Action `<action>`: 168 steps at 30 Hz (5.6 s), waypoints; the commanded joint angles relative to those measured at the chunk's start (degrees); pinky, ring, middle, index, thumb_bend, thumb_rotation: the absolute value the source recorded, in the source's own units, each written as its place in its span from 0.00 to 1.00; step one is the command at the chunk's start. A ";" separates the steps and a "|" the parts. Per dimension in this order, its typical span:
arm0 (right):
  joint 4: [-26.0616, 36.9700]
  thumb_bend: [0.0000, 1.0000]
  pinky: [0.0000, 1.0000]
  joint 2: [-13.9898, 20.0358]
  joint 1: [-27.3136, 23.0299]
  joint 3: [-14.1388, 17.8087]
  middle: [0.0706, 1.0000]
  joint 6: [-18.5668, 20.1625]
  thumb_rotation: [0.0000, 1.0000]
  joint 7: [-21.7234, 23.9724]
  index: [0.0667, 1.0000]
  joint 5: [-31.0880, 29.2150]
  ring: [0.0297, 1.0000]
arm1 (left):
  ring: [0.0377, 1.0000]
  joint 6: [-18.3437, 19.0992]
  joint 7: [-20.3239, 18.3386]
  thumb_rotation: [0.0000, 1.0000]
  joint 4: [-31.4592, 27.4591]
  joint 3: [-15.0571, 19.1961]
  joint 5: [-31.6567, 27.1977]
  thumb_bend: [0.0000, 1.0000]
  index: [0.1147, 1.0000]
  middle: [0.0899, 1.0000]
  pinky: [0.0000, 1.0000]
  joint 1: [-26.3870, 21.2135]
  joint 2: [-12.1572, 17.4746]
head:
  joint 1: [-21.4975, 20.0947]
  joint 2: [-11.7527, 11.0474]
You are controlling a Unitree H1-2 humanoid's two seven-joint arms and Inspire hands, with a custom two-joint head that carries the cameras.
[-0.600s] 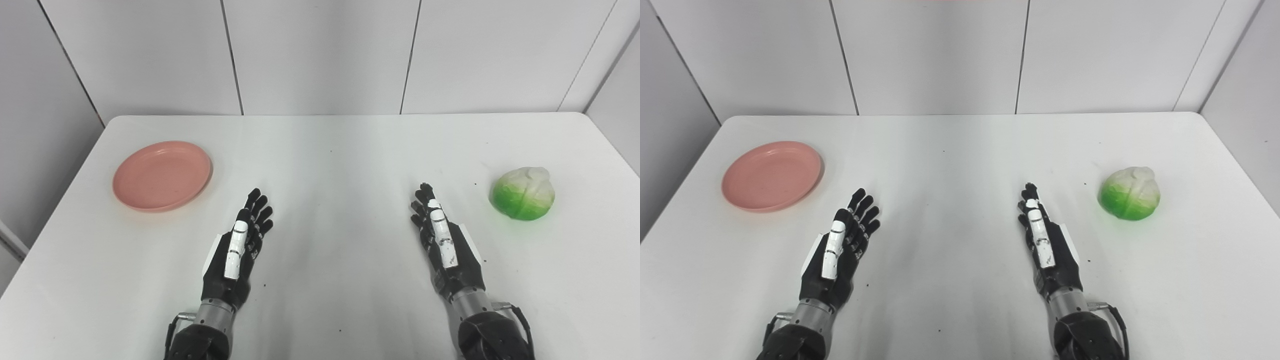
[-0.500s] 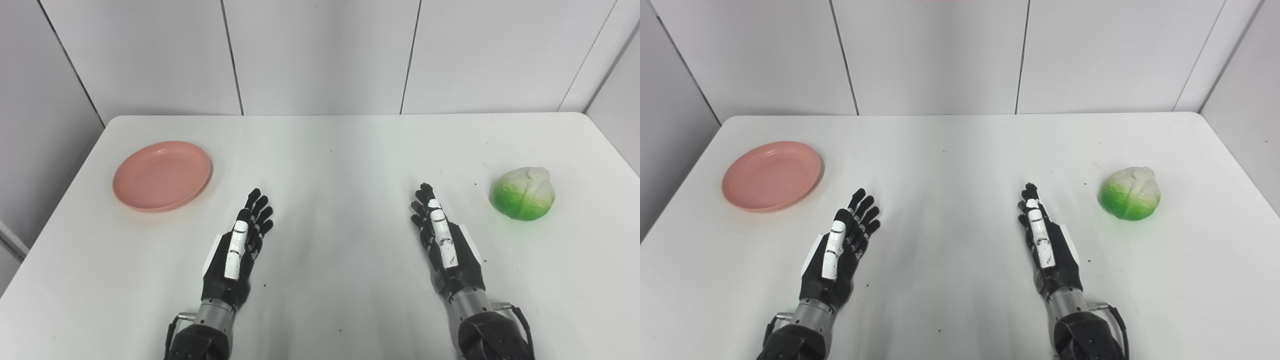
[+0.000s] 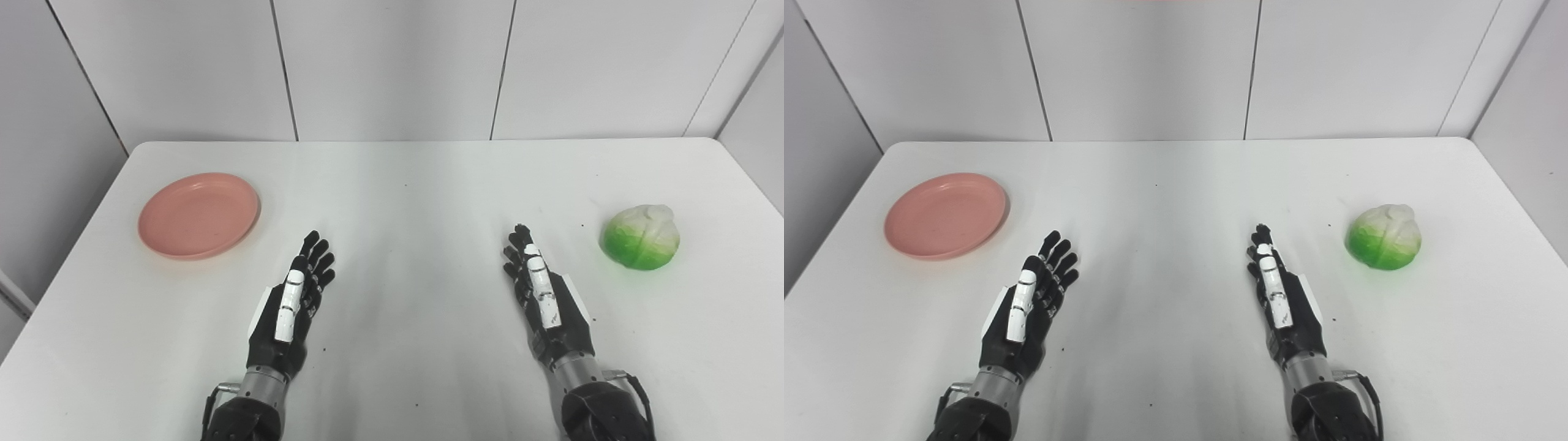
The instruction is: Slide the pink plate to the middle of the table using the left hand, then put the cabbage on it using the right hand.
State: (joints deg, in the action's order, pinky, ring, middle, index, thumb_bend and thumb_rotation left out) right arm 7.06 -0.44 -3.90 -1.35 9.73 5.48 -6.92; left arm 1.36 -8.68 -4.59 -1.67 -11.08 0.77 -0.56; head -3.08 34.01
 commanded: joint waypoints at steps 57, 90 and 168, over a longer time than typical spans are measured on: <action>0.56 0.16 1.00 3.24 -0.97 1.17 1.00 -2.08 1.00 2.78 1.00 -4.74 1.00 | 0.98 -4.61 2.16 1.00 6.61 -3.43 5.90 0.49 0.98 0.98 0.98 -2.47 -5.41 | 20.24 -6.96; 0.17 0.14 1.00 3.68 -1.62 1.21 1.00 -0.96 1.00 3.35 1.00 -5.51 1.00 | 0.93 6.31 6.51 1.00 -17.45 6.49 3.11 0.47 0.92 0.92 0.97 -13.53 1.49 | 23.88 -6.98; 4.15 0.09 1.00 3.90 -0.74 1.00 1.00 2.60 1.00 2.44 1.00 -6.42 1.00 | 0.86 -0.14 11.14 1.00 29.42 27.30 -6.37 0.43 0.84 0.85 0.88 -31.44 23.01 | 26.89 -7.17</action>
State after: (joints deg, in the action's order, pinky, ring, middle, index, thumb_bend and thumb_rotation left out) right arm 9.00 3.71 -3.46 -0.51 12.17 7.99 -13.01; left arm 4.27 2.11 25.50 25.89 -18.37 -27.15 20.34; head 23.82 26.81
